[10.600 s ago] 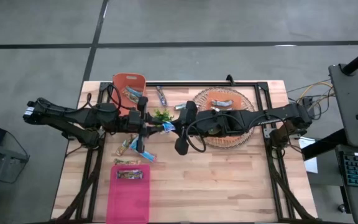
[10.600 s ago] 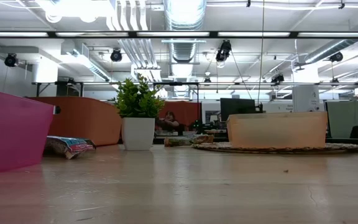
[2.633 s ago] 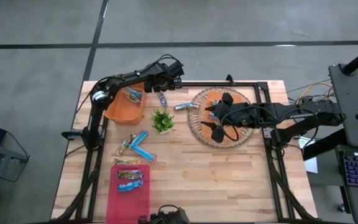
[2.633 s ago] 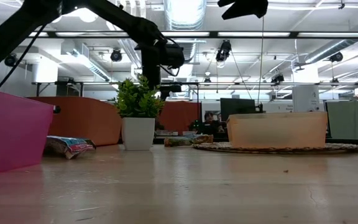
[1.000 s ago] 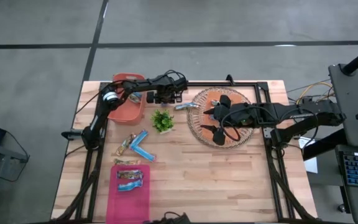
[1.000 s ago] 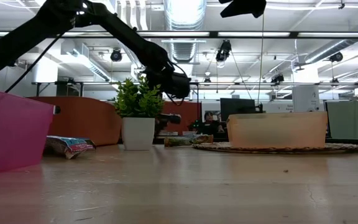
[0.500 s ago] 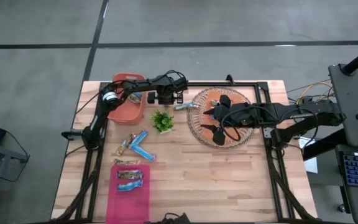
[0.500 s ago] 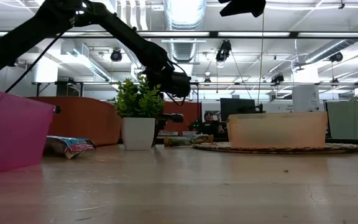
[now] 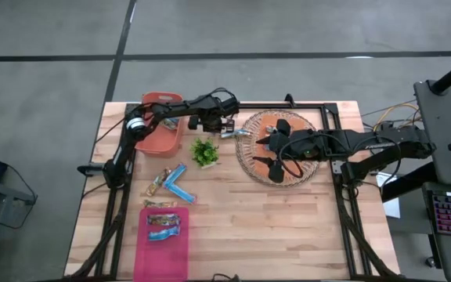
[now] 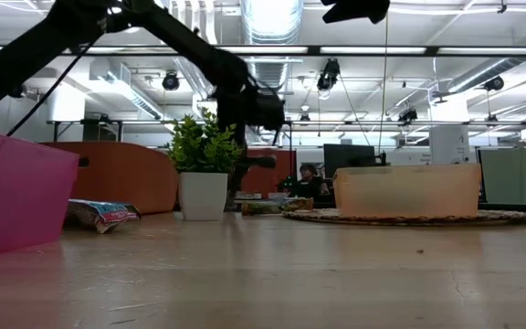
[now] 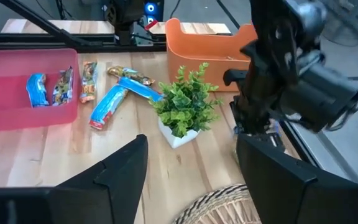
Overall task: Pick and place Granola Bars by type
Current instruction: Put the blue granola bar into the pink bin
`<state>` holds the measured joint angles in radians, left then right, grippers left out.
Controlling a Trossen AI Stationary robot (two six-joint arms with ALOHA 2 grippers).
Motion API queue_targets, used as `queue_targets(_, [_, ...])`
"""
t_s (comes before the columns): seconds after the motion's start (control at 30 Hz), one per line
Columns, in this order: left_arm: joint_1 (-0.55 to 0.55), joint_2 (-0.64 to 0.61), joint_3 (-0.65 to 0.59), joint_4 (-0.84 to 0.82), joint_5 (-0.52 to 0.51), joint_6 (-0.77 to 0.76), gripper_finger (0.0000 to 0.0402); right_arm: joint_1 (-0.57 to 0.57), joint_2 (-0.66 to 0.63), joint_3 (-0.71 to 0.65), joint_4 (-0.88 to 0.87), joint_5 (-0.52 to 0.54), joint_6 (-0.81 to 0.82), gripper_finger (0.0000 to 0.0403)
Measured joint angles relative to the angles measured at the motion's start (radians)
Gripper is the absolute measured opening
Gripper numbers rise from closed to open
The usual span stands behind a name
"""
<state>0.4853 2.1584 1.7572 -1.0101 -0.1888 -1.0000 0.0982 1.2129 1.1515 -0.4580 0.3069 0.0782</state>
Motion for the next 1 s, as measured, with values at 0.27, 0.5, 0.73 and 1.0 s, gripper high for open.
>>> queue_targets(0.27, [-0.029, -0.099, 0.005, -0.003, -0.014, 0.158, 0.0011, -0.001, 0.000, 0.000, 0.029, 0.009, -0.037, 0.0238])
queue_targets(0.5, [-0.051, -0.189, 0.005, -0.027, -0.024, 0.350, 0.0011, -0.001, 0.000, 0.024, 0.069, 0.058, -0.011, 0.0246])
queue_targets(0.73, [-0.075, -0.317, 0.004, -0.028, -0.038, 0.517, 0.0011, 0.000, -0.002, 0.070, 0.120, 0.071, -0.021, 0.0236])
queue_targets(1.0, [-0.148, -0.463, -0.003, 0.024, -0.033, 0.723, 0.0010, 0.000, -0.002, 0.072, 0.258, 0.054, 0.103, 0.0233])
